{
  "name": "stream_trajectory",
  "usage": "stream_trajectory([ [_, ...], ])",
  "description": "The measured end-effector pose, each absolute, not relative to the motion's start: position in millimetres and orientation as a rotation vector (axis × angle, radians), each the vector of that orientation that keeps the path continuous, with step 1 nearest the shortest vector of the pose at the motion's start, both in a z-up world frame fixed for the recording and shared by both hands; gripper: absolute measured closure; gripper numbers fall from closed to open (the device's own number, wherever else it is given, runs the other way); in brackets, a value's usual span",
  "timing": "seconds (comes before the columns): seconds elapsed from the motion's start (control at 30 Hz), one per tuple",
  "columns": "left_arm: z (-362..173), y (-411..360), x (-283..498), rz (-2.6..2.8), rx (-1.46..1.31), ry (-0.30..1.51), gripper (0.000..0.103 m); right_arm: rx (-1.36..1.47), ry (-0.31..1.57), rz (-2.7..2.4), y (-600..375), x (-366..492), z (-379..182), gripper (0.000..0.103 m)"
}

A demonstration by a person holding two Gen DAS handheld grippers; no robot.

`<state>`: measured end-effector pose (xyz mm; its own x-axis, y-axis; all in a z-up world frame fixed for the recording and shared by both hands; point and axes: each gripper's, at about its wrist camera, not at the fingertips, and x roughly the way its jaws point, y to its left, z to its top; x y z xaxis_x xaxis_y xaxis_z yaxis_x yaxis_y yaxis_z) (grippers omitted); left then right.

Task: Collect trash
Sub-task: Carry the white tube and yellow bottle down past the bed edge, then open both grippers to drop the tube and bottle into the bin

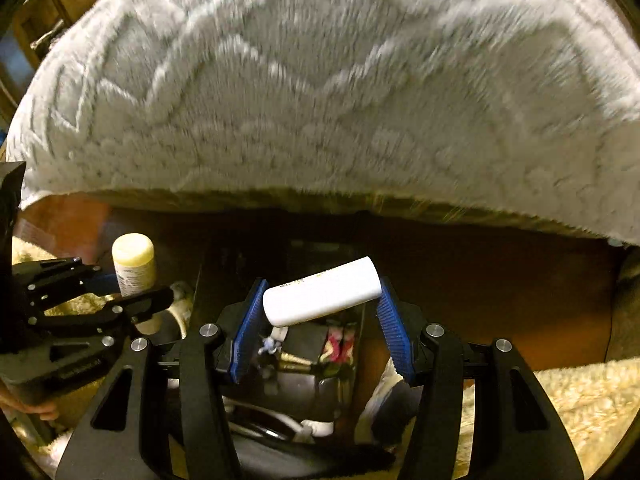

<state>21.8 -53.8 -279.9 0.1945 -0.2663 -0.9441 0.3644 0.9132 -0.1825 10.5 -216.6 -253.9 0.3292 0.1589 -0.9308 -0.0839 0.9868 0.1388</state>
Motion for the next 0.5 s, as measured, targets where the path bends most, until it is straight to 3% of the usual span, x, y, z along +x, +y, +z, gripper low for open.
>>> stream_trajectory([
  [0.5,-298.4,-60.0,14.9,-0.463,0.109,1.336,0.068,0.126,1.261,0.152,-224.0,18.3,-279.1,0.044],
])
